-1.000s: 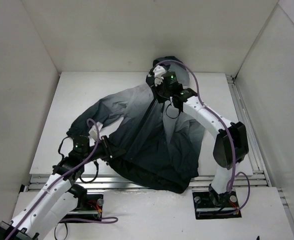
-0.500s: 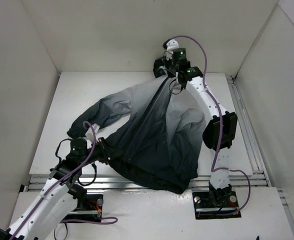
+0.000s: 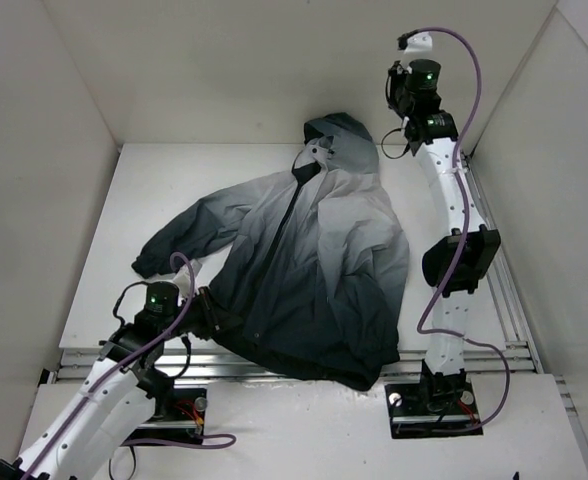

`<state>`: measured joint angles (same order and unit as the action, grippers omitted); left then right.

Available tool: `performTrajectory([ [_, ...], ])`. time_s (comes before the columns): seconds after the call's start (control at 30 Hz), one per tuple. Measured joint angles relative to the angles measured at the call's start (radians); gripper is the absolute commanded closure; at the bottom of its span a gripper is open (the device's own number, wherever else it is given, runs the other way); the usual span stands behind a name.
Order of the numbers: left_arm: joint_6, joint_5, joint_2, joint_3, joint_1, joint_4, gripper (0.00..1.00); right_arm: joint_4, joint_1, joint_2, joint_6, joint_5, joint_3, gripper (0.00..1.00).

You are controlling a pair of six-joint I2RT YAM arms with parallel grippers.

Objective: Zip up the jacket

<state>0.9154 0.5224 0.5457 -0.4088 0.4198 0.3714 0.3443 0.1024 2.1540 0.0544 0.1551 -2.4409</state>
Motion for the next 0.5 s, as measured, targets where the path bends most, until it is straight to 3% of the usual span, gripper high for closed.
performTrajectory([
  [0.07,-0.002,0.000,0.006,0.000,0.000,0.003,1.00,-0.011,0.008,-0.037,0.006,-0.087,0.098,0.85],
  [0.1,-0.006,-0.001,0.015,0.000,0.000,0.006,1.00,-0.009,0.016,-0.060,0.013,-0.139,0.166,0.67],
  [0.13,-0.010,-0.002,0.024,0.000,0.000,0.015,1.00,-0.005,0.025,-0.077,0.015,-0.174,0.218,0.60],
  [0.17,-0.014,-0.005,0.037,0.000,0.000,0.028,0.92,-0.010,0.038,-0.097,0.028,-0.208,0.285,0.54],
  [0.37,-0.027,-0.035,0.037,-0.008,0.000,0.117,0.44,0.007,0.130,-0.147,0.008,-0.352,0.586,0.51],
  [0.5,-0.051,-0.125,0.022,-0.159,0.000,0.190,0.30,-0.001,0.148,-0.160,-0.063,-0.380,0.752,0.51],
])
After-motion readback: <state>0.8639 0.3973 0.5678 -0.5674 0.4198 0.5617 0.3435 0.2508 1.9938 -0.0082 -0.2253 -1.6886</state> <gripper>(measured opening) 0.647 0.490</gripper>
